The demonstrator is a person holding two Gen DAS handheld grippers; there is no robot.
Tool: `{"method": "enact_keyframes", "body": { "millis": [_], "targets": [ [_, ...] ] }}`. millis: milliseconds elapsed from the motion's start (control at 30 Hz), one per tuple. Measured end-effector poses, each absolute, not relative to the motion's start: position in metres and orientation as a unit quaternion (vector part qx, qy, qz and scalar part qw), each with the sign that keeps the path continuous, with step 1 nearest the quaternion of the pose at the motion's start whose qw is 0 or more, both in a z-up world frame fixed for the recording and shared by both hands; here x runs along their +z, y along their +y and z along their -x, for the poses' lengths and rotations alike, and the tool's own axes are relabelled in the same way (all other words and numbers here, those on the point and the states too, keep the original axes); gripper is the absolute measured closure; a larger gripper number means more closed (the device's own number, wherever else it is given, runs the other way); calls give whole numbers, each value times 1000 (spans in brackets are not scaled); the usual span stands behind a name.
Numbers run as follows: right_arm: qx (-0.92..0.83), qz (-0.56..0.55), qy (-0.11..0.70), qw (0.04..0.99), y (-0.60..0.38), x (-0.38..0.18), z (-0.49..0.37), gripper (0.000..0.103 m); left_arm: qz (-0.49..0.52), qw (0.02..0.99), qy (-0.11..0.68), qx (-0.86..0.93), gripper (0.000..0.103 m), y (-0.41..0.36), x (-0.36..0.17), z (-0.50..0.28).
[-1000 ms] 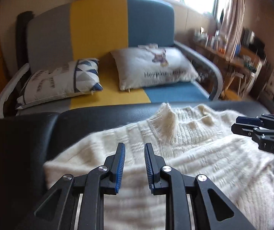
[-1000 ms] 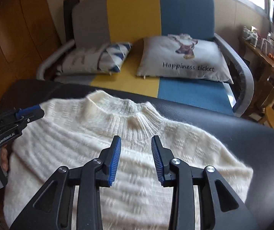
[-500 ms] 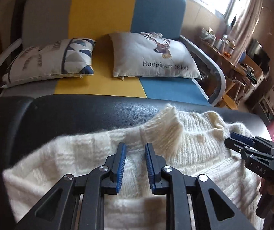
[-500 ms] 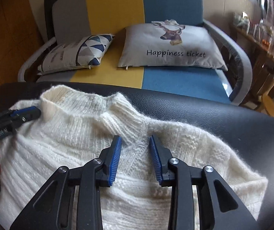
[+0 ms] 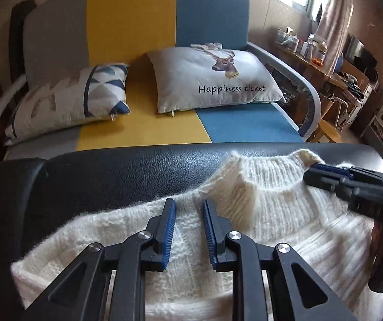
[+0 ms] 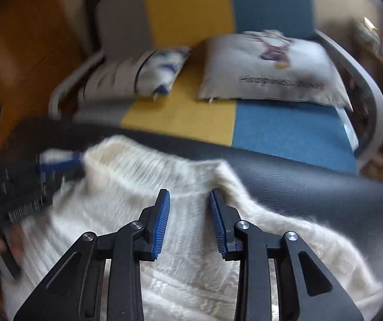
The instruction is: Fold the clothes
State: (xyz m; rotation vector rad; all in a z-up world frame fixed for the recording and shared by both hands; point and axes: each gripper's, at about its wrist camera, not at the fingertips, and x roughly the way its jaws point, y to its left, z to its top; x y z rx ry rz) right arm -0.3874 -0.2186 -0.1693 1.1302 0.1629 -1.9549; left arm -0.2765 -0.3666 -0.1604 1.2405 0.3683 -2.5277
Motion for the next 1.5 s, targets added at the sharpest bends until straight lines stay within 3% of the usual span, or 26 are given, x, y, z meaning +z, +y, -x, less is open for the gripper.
{"method": "enact_keyframes", "body": {
  "millis": [33,100,333,433,600,733,867,1167,1333,1500],
  "targets": [
    [-781,-456,40,424,-213,-171,390,77,-428,150,137,-881,81,-368,-160,274],
    [-778,-461,10,426,-207,-170,391,75,-418,133,137,-888,81,-365,-153,272],
    [-773,-445,60,447,-205,-157,375,75,-405,80,132,-901,81,-352,-137,274],
    [-777,-469,51,417,-205,-173,389,74,-456,114,125,-874,81,-355,-157,295],
    [-787,-458,40,410,-181,-157,381,74,-427,126,195,-874,81,-371,-147,281],
    [-795,-449,51,405,-140,-145,376,74,-384,146,189,-892,81,-375,-133,252],
    [-816,-476,59,322,-107,-171,395,77,-432,184,170,-867,82,-384,-158,256],
    [-831,-449,68,321,-104,-144,388,74,-384,200,176,-884,82,-398,-131,200],
    [-825,-477,70,295,-101,-167,400,74,-417,226,172,-863,82,-420,-157,193],
    [-830,-464,19,308,-67,-138,384,74,-398,216,172,-875,82,-413,-140,176]
  ]
}}
